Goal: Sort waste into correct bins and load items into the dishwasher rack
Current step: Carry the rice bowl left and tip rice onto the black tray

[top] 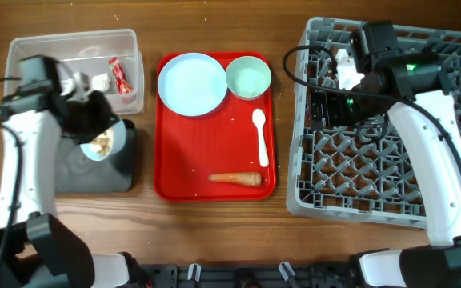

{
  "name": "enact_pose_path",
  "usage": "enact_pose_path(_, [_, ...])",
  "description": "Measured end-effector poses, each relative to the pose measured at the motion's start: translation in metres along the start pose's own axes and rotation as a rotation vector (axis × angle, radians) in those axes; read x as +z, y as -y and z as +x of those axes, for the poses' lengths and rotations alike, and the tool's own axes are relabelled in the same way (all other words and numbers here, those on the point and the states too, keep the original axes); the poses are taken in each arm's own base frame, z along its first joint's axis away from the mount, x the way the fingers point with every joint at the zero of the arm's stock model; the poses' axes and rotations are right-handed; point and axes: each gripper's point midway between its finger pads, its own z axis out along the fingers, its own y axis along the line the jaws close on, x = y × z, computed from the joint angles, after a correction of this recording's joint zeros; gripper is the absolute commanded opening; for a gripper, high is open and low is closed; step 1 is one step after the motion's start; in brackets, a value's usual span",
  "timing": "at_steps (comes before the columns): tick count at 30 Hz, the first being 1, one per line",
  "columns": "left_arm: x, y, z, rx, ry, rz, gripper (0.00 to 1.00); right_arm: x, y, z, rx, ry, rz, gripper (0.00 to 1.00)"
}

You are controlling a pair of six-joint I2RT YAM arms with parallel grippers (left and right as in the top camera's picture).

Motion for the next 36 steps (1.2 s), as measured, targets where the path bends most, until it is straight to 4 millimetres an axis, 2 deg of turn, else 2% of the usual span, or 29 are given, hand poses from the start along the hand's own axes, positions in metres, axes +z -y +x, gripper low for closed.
enact_pose_path(3, [-0.009, -0.009, -0.009, -0.009, 0.002, 0.118, 0.04, 0.0, 0.0, 0.0, 0.0, -0.002, 0.0, 1.0])
enact_pose_path(9, [0.008, -0.032, -0.02, -0.089, -0.065, 0.313, 0.04, 0.0, 0.0, 0.003, 0.002, -0.014, 0.001, 1.0])
enact_pose_path(13, [-0.001, -0.045, -0.023, -0.135, -0.059, 0.452, 0.04, 0.0, 0.0, 0.004, 0.002, -0.017, 0.002, 1.0])
enact_pose_path(20, [-0.018, -0.031, -0.018, -0.128, -0.022, 0.707, 0.04, 0.0, 0.0, 0.004, 0.002, -0.017, 0.002, 1.0])
enact_pose_path(24, [-0.017, -0.041, -0.012, -0.158, -0.011, 0.728, 0.04, 0.0, 0.0, 0.004, 0.002, -0.017, 0.002, 1.0])
enact_pose_path(28, [-0.029, -0.041, -0.014, -0.214, 0.006, 0.798, 0.04, 0.0, 0.0, 0.004, 0.002, -0.018, 0.001, 1.0])
enact_pose_path(30, [-0.028, -0.052, -0.024, -0.202, 0.055, 0.78, 0.04, 0.0, 0.0, 0.005, 0.002, -0.02, 0.001, 1.0])
enact_pose_path(32, [-0.028, -0.054, -0.02, -0.254, 0.026, 0.771, 0.04, 0.0, 0.0, 0.006, 0.003, -0.022, 0.002, 1.0])
enact_pose_path(36, [-0.026, -0.056, -0.02, -0.25, 0.026, 0.758, 0.04, 0.0, 0.0, 0.006, 0.003, -0.024, 0.002, 1.0])
